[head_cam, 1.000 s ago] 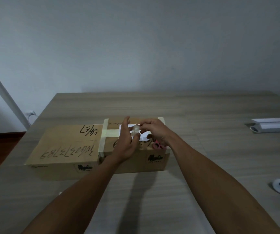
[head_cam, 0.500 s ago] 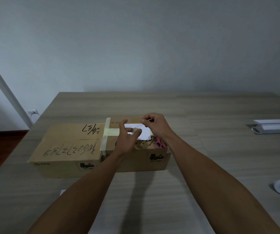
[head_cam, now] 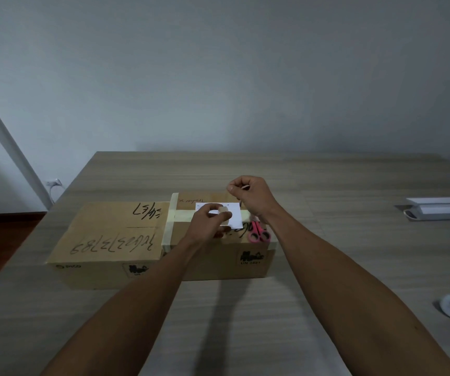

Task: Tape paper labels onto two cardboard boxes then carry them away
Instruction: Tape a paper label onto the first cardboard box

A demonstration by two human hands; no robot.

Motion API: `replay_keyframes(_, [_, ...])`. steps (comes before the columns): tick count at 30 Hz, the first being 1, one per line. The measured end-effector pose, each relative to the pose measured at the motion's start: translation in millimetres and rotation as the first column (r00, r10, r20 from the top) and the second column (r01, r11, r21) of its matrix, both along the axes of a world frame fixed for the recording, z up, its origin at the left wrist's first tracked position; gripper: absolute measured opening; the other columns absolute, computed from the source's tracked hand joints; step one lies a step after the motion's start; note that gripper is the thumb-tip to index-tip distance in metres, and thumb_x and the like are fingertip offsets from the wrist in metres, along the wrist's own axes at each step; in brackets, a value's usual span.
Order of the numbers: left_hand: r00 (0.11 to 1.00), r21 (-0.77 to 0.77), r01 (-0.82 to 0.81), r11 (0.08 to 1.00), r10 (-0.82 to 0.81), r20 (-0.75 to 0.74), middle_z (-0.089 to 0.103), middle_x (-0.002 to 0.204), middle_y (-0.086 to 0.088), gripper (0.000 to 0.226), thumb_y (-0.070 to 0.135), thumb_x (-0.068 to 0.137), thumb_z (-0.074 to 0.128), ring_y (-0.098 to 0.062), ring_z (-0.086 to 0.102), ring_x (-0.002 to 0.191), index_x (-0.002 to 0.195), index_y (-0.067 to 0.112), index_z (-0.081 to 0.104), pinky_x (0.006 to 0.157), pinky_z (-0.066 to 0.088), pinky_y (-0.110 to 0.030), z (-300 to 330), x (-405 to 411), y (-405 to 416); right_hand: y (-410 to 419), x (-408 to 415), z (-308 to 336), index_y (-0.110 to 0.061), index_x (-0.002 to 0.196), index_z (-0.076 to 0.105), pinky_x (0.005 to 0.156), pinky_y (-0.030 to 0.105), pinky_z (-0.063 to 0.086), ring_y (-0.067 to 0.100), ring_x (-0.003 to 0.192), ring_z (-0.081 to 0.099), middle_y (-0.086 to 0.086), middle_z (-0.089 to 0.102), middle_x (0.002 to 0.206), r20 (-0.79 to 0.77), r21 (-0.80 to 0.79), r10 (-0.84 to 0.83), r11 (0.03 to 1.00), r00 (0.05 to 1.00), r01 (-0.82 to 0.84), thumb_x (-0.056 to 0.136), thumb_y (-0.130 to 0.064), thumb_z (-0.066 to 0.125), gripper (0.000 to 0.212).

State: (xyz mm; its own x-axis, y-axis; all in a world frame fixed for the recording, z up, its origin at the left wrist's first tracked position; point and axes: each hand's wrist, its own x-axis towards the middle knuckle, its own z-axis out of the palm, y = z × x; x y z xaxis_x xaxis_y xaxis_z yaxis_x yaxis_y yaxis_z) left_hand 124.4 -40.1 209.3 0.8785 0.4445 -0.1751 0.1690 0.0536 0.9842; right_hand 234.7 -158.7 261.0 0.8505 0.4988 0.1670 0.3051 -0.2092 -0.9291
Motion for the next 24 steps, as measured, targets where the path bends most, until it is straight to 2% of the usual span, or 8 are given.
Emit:
replay_keyframes(3, [1.000,0.062,-0.003,0.998,0.004,-0.021,0.073,0.107,-0.009,0.043,0.042,0.087,0.080,-0.026,0.077,0.085,0.103,0.004,0.069,0.082,0.064,-0.045,0,0,1,-3,1,2,-0.005,0.090,0.076,0.075,0.027,0.053,0.004,0.071,0.058,0.000,0.069,0.086,0.043,-0.013,0.005,1.000,0.999,-0.005,0.092,-0.009,0.074,0.004])
replay_keyframes(6, [0.999,0.102,-0.009,0.995,0.012,-0.031,0.071,0.098,-0.014,0.057,0.044,0.083,0.082,-0.022,0.075,0.074,0.092,-0.010,0.066,0.078,0.064,-0.044,-1,2,3,-6,2,-2,-0.006,0.092,0.076,0.077,0.025,0.052,0.007,0.077,0.059,0.003,0.070,0.092,0.077,-0.046,0.006,0.999,0.997,-0.002,0.092,-0.010,0.074,0.005])
replay_keyframes(9, [0.999,0.102,0.001,0.995,0.003,-0.042,0.069,0.109,-0.013,0.042,0.037,0.088,0.080,-0.027,0.074,0.076,0.109,0.003,0.068,0.063,0.062,-0.032,1,0,2,-5,2,-7,-0.005,0.093,0.077,0.079,0.029,0.053,0.012,0.081,0.060,0.012,0.072,0.100,0.093,-0.057,-0.002,0.998,0.996,0.007,0.093,-0.011,0.073,0.007])
replay_keyframes(12, [0.998,0.110,0.055,0.992,-0.051,-0.035,0.067,0.116,-0.009,0.036,0.031,0.094,0.074,-0.025,0.073,0.071,0.126,0.018,0.063,0.055,0.057,-0.025,1,-4,2,-6,0,-6,-0.003,0.094,0.077,0.079,0.028,0.053,0.011,0.080,0.061,0.008,0.072,0.097,0.080,-0.064,0.007,0.998,0.997,-0.001,0.093,-0.011,0.073,0.009])
replay_keyframes(16, [0.997,0.078,0.070,0.994,-0.068,-0.023,0.065,0.124,-0.004,0.027,0.031,0.099,0.066,-0.022,0.069,0.091,0.120,0.015,0.071,0.059,0.058,-0.024,0,-6,1,-3,0,-4,-0.004,0.093,0.077,0.078,0.034,0.056,0.012,0.078,0.062,0.003,0.073,0.091,0.039,-0.055,0.024,0.998,0.999,-0.022,0.092,-0.012,0.074,0.009])
replay_keyframes(19, [0.997,0.033,0.075,0.997,-0.074,-0.031,0.065,0.126,-0.004,0.025,0.029,0.097,0.069,-0.022,0.067,0.094,0.118,0.016,0.069,0.061,0.057,-0.023,-1,-5,1,0,1,-2,-0.005,0.091,0.077,0.073,0.031,0.055,0.012,0.079,0.063,0.003,0.073,0.090,0.040,-0.069,0.033,0.997,0.999,-0.030,0.091,-0.012,0.074,0.008])
replay_keyframes(21, [0.995,0.073,0.095,0.993,-0.094,-0.016,0.063,0.129,-0.006,0.031,0.027,0.096,0.071,-0.023,0.068,0.092,0.125,0.019,0.064,0.065,0.061,-0.028,-1,-7,1,0,2,1,-0.006,0.088,0.077,0.069,0.026,0.052,0.008,0.076,0.064,0.000,0.073,0.087,0.043,-0.074,0.048,0.996,0.998,-0.045,0.090,-0.013,0.075,0.007])
replay_keyframes(24, [0.987,0.129,0.158,0.979,-0.162,0.020,0.058,0.125,-0.009,0.062,0.027,0.095,0.073,-0.027,0.070,0.094,0.149,0.034,0.043,0.072,0.062,-0.034,-3,-8,7,1,3,4,-0.007,0.084,0.078,0.066,0.025,0.050,0.005,0.074,0.063,-0.001,0.071,0.086,0.054,-0.089,0.063,0.994,0.997,-0.058,0.087,-0.014,0.079,0.008])
